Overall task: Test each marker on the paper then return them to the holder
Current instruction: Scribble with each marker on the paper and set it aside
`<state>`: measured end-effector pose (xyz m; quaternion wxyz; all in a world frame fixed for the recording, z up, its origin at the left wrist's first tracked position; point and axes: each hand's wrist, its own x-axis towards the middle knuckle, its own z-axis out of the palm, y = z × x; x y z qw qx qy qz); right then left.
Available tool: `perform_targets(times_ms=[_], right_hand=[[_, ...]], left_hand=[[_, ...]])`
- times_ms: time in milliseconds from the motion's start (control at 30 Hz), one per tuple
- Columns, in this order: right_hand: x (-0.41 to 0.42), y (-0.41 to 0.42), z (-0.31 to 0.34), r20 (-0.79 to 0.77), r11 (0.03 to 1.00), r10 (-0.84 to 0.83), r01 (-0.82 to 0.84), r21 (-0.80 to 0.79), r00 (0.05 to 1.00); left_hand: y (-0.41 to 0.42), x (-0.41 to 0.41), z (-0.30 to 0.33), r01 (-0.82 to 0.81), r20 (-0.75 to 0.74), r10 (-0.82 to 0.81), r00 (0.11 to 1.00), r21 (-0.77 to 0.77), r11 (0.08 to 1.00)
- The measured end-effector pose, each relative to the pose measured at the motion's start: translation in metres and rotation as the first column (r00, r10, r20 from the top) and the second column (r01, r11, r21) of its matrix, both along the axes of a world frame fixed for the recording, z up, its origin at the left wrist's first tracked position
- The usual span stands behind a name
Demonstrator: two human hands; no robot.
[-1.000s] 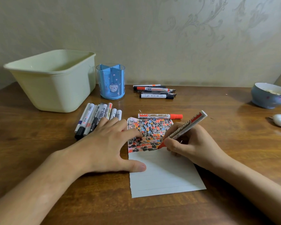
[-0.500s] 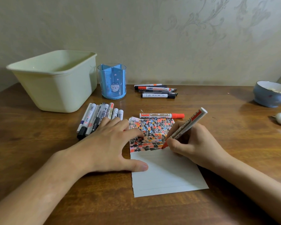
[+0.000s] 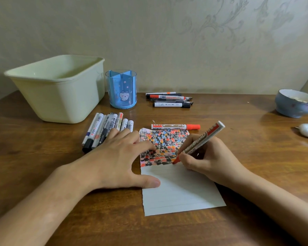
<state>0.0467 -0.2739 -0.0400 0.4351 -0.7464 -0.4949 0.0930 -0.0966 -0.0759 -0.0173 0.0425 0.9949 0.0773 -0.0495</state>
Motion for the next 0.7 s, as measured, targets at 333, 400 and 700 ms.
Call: perform_targets(times_ms=[333, 400, 700], right_hand=[[-0.0002, 0.0012, 0.0002, -0.003, 1.0, -0.027, 0.027, 0.007, 1.0], [0.0008, 0.0004, 0.0002, -0.024, 0.999, -0.041, 0.042, 0.026, 0.999], [0.0003, 0.0002, 0.0006, -0.018, 0.999, -0.038, 0.038, 0.034, 0.999]], left_hand=[[-0.0005, -0.0002, 0.0003, -0.002, -0.009, 0.002, 1.0, -0.004, 1.0], [-0.0005, -0.0008, 0.0, 0.003, -0.003, -0.003, 1.0, -0.004, 1.0], [-0.0001, -0.0004, -0.0007, 0.01, 0.005, -0.01, 1.0, 0.008, 1.0]])
